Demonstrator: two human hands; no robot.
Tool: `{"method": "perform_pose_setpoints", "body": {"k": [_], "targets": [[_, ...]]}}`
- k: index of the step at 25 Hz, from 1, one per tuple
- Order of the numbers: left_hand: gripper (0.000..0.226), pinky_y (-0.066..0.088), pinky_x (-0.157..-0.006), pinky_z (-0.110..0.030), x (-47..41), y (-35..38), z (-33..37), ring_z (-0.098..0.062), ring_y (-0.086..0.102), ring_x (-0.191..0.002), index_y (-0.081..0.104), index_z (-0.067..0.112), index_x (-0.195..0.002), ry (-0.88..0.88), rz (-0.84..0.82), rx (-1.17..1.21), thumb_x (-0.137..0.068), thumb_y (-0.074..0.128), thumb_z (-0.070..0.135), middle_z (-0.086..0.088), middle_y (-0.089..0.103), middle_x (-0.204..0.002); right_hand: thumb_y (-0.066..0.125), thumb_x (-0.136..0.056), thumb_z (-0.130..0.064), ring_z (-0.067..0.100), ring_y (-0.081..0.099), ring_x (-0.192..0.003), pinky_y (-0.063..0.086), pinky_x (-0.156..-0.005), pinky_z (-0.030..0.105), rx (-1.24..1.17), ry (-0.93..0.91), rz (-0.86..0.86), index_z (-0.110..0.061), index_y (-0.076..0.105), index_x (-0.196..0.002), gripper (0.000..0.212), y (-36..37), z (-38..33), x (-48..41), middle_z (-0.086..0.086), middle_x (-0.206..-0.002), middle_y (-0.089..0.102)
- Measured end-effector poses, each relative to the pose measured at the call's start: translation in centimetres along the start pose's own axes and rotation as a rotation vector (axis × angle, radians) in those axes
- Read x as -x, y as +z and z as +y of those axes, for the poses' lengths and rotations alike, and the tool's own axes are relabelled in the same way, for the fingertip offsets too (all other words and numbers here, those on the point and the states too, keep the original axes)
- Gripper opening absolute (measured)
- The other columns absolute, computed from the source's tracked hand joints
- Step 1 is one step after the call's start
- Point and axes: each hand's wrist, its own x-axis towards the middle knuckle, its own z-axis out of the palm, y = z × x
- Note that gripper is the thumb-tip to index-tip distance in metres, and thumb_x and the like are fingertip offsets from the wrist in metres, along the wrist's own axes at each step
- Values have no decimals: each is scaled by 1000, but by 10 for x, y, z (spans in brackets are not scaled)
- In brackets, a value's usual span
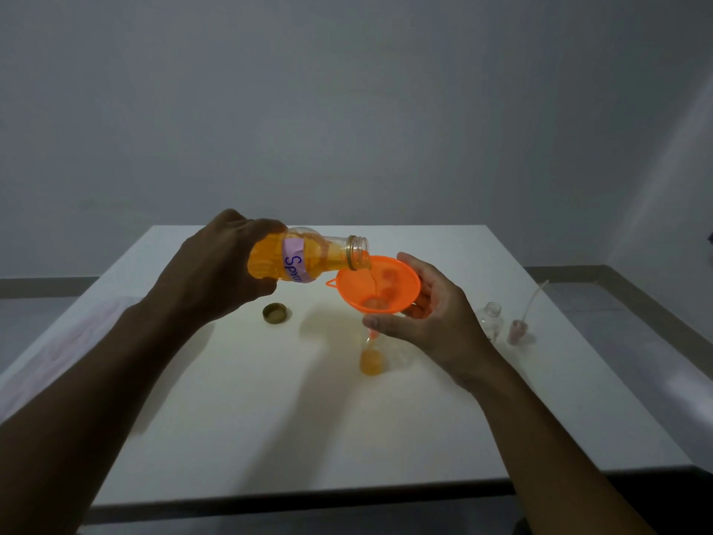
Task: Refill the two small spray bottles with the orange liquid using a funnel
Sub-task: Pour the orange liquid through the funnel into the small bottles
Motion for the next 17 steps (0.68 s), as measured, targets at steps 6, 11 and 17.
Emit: {"method": "perform_pose_setpoints", "body": {"k": [6,11,17], "targets": [[72,50,-70,-42,-1,0,0,-30,58,-96,60,14,-124,7,-4,-8,-59,88,16,-12,70,-106,94,-60,-36,19,57,-126,54,-101,43,16,-1,6,-29,42,-146,101,0,0,0,-6,-141,54],[71,48,-69,-39,0,0,0,-30,57,-96,60,14,-124,8,-5,-17,-59,88,16,-11,70,-106,94,-61,-34,18,57,-126,54,-100,43,18,2,6,-29,42,-147,100,-1,-2,0,-6,-141,54],[70,48,-68,-38,0,-1,1,-29,57,-96,60,14,-123,6,2,-18,-59,88,15,-11,70,-105,94,-61,-34,17,58,-125,55,-100,43,13,4,11,-29,42,-146,100,-2,-3,1,-6,-140,55]]}}
